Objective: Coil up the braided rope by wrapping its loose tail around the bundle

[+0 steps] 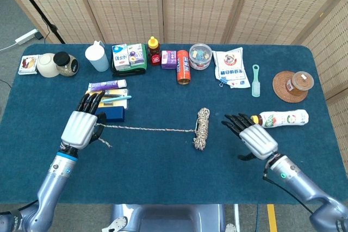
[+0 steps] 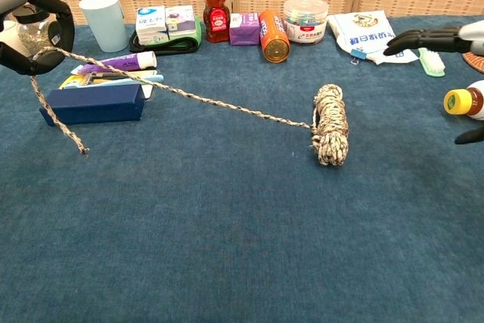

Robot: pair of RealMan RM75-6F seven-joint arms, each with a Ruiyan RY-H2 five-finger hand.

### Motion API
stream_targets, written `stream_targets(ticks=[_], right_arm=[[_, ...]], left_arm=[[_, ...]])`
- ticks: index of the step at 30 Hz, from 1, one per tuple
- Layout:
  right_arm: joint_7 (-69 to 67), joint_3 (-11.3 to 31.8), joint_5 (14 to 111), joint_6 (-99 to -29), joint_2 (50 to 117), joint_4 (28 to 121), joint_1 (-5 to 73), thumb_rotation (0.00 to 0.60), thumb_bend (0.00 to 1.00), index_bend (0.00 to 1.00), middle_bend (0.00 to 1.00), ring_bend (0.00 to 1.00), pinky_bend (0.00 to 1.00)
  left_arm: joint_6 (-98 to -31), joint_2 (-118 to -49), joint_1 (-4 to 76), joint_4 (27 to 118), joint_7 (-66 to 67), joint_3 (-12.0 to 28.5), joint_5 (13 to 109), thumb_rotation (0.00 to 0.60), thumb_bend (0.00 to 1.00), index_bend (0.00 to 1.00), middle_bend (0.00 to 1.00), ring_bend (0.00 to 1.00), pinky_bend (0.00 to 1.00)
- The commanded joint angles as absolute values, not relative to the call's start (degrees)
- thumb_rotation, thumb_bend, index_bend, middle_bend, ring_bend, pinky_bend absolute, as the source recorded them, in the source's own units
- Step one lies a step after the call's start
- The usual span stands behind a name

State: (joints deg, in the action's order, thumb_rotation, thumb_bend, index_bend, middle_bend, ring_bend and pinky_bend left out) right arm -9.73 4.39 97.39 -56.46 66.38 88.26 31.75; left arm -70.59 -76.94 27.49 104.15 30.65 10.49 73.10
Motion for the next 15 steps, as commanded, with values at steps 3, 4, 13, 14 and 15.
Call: stream_targets(ticks=[3,4,13,14,15], right_arm=[[-6.2,6.4,98.0,-51.0,70.4,82.1,37.9,0.600,0.00,0.04,0.00,0.00,0.00],[-5.4,6.4,97.7,-50.1,71.0,81.2,38.8,0.600,0.00,0.05,0.00,0.00,0.00],[-1.8,5.9,96.8,-46.5,76.2,75.0,43.4,0.600,0.00,0.06,0.00,0.00,0.00],[-1.8,6.0,96.4,-45.8,76.8,74.5,44.1,0.600,0.00,0.06,0.00,0.00,0.00],[-1.9,6.1,96.0,-45.3,77.2,74.1,44.6,0.600,0.00,0.07,0.00,0.00,0.00]], left_arm=[[-70.8,-77.4,27.5,102.9,29.6,9.2,74.6,0.600,0.43,0.59,0.00,0.00,0.00],[-70.8,-77.4,27.5,102.6,29.3,9.0,74.8,0.600,0.43,0.59,0.00,0.00,0.00],[-70.7,-78.3,28.0,100.1,28.2,8.3,75.8,0.600,0.43,0.59,0.00,0.00,0.00],[-70.5,-78.6,28.1,99.8,28.2,8.3,75.7,0.600,0.43,0.59,0.00,0.00,0.00],[-70.4,-78.7,28.2,99.6,28.3,8.2,75.6,0.600,0.43,0.59,0.00,0.00,0.00]])
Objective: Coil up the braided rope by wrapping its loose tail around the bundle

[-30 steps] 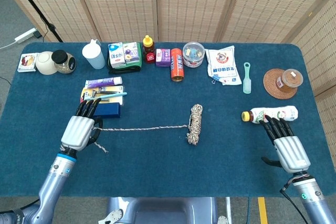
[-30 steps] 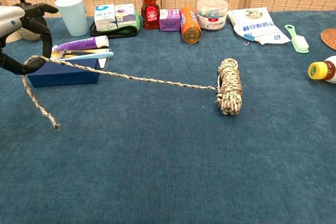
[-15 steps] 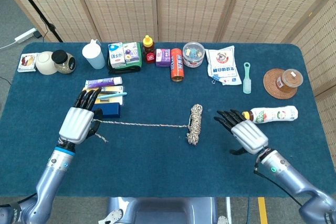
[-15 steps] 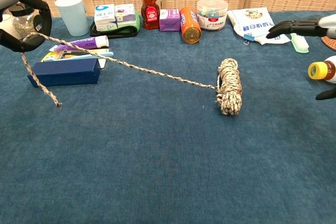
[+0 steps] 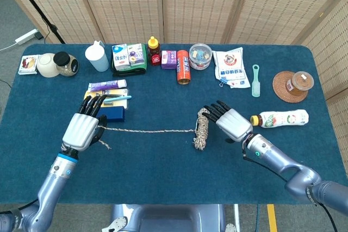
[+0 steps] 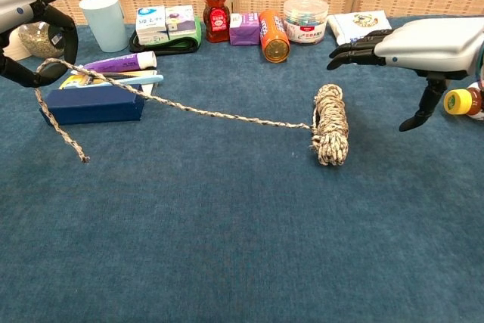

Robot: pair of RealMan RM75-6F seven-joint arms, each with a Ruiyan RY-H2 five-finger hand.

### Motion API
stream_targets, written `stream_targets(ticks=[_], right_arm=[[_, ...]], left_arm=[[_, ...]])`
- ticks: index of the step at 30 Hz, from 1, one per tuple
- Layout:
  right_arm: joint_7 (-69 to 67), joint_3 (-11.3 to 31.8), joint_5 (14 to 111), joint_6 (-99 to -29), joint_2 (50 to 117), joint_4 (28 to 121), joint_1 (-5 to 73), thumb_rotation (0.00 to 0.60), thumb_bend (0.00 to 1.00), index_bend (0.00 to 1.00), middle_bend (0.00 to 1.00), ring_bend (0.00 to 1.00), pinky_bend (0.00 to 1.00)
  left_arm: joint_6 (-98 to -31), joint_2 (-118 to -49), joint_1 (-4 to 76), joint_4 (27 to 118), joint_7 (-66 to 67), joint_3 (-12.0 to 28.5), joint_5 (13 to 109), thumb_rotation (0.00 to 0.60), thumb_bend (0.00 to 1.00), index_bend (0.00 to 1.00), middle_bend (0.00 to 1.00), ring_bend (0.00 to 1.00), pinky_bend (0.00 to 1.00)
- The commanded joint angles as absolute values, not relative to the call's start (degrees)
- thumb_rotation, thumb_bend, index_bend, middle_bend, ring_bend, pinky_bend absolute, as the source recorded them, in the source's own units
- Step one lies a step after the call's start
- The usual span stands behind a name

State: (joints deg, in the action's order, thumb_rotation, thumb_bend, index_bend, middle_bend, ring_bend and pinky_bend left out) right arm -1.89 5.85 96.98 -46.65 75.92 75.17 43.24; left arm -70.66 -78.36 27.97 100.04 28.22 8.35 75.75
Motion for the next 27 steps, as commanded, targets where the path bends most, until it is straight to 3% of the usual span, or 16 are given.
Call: stream_targets(ticks=[1,21,27], right_arm=[[-1.9,6.1,95.8,-45.1,77.4,73.9,44.9,0.600,0.00,0.07,0.00,0.00,0.00],[5.2,5.5,91.6,-38.9,84.0,69.3,51.4,0.600,0.03,0.15,0.00,0.00,0.00],[6.3,4.8,91.0,-38.3,86.3,66.9,52.6,0.600,0.15,0.30,0.02,0.00,0.00]], left_arm=[[-70.3,-78.9,28.3,99.4,28.3,8.2,75.6,0.600,0.43,0.59,0.00,0.00,0.00],[-69.6,-80.1,29.0,97.4,27.6,8.0,74.2,0.600,0.43,0.59,0.00,0.00,0.00],[-69.8,-80.0,29.1,97.3,27.8,8.0,74.0,0.600,0.43,0.59,0.00,0.00,0.00]])
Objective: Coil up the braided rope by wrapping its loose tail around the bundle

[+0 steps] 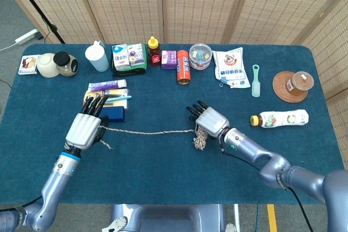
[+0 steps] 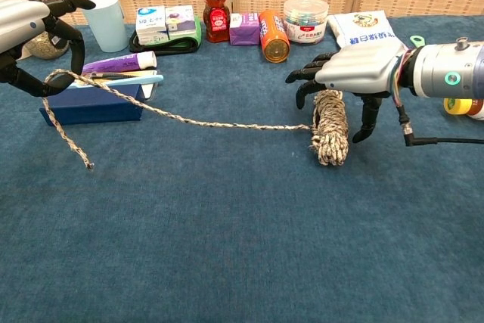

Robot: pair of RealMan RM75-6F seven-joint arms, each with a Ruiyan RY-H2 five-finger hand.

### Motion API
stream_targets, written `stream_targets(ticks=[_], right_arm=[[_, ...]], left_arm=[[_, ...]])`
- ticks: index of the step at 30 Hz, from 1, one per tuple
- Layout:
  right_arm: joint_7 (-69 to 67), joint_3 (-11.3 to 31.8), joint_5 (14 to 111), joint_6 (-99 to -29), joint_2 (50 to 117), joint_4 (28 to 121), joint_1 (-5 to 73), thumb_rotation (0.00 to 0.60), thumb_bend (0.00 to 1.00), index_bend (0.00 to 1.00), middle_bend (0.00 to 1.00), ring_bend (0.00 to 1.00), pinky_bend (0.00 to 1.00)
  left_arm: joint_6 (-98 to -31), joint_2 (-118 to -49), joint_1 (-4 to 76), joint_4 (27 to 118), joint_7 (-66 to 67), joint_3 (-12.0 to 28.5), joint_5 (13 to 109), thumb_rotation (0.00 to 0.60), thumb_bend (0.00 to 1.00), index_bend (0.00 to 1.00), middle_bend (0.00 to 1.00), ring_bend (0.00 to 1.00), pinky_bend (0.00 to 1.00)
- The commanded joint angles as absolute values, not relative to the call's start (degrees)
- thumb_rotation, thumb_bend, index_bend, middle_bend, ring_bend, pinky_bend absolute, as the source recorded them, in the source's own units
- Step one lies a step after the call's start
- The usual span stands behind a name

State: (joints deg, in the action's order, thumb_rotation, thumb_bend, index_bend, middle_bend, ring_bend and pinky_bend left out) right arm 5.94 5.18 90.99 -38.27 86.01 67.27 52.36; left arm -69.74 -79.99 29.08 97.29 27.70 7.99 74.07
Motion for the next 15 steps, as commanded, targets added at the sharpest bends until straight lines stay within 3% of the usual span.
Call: stream_targets(ticks=[1,3,6,15], right_arm=[[6.4,4.6,91.0,-38.4,86.4,66.8,52.6,0.600,0.18,0.33,0.04,0.00,0.00],[6.3,4.5,90.7,-38.7,86.7,66.6,52.6,0.600,0.24,0.37,0.09,0.00,0.01],[5.6,4.5,90.0,-39.0,87.1,66.2,52.6,0.600,0.29,0.39,0.16,0.03,0.11],[3.6,3.7,89.2,-40.0,87.4,65.0,52.4,0.600,0.30,0.43,0.38,0.33,0.57]], left_arm=[[-69.8,-79.9,29.1,97.3,27.8,8.0,74.0,0.600,0.43,0.59,0.00,0.00,0.00],[-69.8,-79.8,29.2,97.5,27.8,8.1,73.9,0.600,0.43,0.59,0.00,0.00,0.00],[-70.0,-79.5,29.2,98.1,27.9,8.0,74.1,0.600,0.43,0.59,0.00,0.00,0.00],[-70.4,-78.8,29.1,98.8,27.8,7.9,74.2,0.600,0.43,0.59,0.00,0.00,0.00]])
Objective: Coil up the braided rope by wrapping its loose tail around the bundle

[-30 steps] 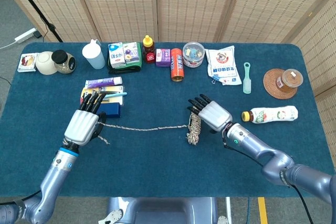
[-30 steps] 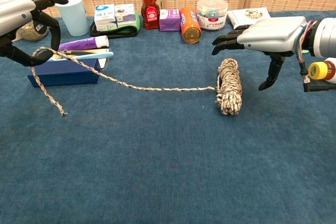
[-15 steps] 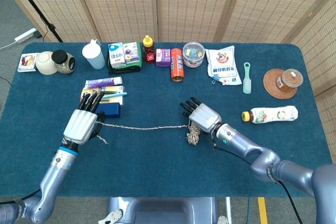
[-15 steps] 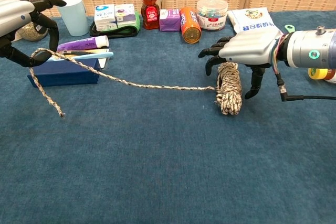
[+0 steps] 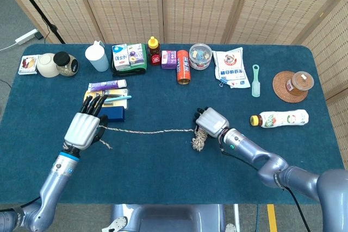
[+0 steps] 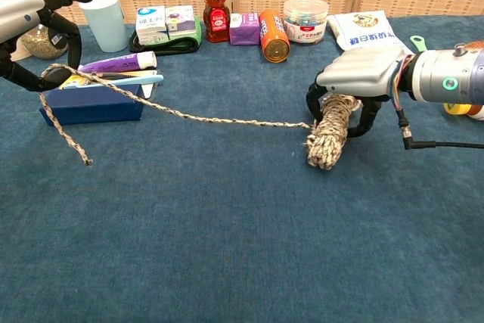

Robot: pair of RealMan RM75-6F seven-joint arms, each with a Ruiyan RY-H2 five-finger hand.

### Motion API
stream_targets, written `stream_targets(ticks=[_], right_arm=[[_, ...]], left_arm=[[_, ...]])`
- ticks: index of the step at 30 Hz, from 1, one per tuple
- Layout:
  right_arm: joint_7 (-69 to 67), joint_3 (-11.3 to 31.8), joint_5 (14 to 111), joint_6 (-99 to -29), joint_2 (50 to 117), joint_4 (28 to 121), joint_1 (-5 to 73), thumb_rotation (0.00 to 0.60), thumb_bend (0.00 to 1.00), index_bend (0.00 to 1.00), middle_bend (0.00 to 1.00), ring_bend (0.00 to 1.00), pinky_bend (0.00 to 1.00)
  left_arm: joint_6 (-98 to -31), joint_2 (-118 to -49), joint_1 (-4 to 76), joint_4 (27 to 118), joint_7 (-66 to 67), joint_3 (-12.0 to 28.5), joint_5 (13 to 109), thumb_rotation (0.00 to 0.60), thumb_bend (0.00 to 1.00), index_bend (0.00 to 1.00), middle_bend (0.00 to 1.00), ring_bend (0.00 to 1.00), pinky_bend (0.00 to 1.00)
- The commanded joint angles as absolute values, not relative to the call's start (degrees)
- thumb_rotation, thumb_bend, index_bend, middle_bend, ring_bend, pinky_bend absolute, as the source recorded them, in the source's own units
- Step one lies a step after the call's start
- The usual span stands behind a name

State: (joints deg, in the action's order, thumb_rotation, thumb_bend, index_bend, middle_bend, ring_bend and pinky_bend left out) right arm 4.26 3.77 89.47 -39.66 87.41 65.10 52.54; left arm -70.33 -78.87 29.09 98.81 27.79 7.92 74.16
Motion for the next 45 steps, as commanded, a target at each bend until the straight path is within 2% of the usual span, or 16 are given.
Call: stream_targets(ticks=[1,9,13,20,26,32,38,41,45], right_arm=[[3.1,3.7,89.0,-40.1,87.4,65.1,52.4,0.600,0.29,0.44,0.40,0.36,0.62],[0.7,4.2,87.5,-42.7,86.5,67.0,51.2,0.600,0.31,0.60,0.62,0.56,0.82],[-0.2,5.8,84.0,-43.6,84.8,71.7,50.0,0.600,0.40,0.66,0.69,0.62,0.86],[0.7,6.9,79.4,-42.4,81.5,78.1,49.2,0.600,0.54,0.70,0.72,0.63,0.88],[0.5,8.9,71.5,-41.9,79.5,84.2,47.9,0.600,0.62,0.71,0.73,0.64,0.89],[19.7,11.6,50.9,-52.1,82.4,92.6,48.0,0.600,0.67,0.73,0.74,0.66,0.91],[29.0,15.3,35.6,-59.1,84.8,100.0,50.7,0.600,0.69,0.73,0.75,0.66,0.91],[30.4,16.6,30.6,-59.4,84.0,103.3,52.0,0.600,0.69,0.73,0.75,0.66,0.92],[31.3,16.5,28.6,-60.0,83.4,105.1,52.8,0.600,0.69,0.73,0.75,0.66,0.92]], left_arm=[[-70.4,-78.7,29.1,98.9,27.7,7.9,74.1,0.600,0.43,0.59,0.00,0.00,0.00],[-70.4,-78.4,29.1,99.0,27.2,7.7,74.4,0.600,0.43,0.59,0.00,0.00,0.00],[-70.3,-78.3,29.1,99.3,26.5,7.6,74.7,0.600,0.43,0.59,0.00,0.00,0.00],[-70.2,-77.5,29.1,99.9,25.3,7.7,74.9,0.600,0.43,0.59,0.00,0.00,0.00],[-69.7,-75.9,29.5,102.0,22.8,8.0,76.1,0.600,0.43,0.59,0.00,0.00,0.00],[-70.2,-73.1,29.9,107.7,23.7,7.9,79.0,0.600,0.43,0.59,0.00,0.00,0.00],[-70.9,-72.2,30.2,110.6,26.3,8.3,79.6,0.600,0.43,0.59,0.00,0.00,0.00],[-70.8,-72.7,31.0,109.7,27.0,9.6,78.7,0.600,0.43,0.59,0.00,0.00,0.00],[-70.8,-74.4,32.4,106.5,27.1,11.8,77.2,0.600,0.43,0.59,0.00,0.00,0.00]])
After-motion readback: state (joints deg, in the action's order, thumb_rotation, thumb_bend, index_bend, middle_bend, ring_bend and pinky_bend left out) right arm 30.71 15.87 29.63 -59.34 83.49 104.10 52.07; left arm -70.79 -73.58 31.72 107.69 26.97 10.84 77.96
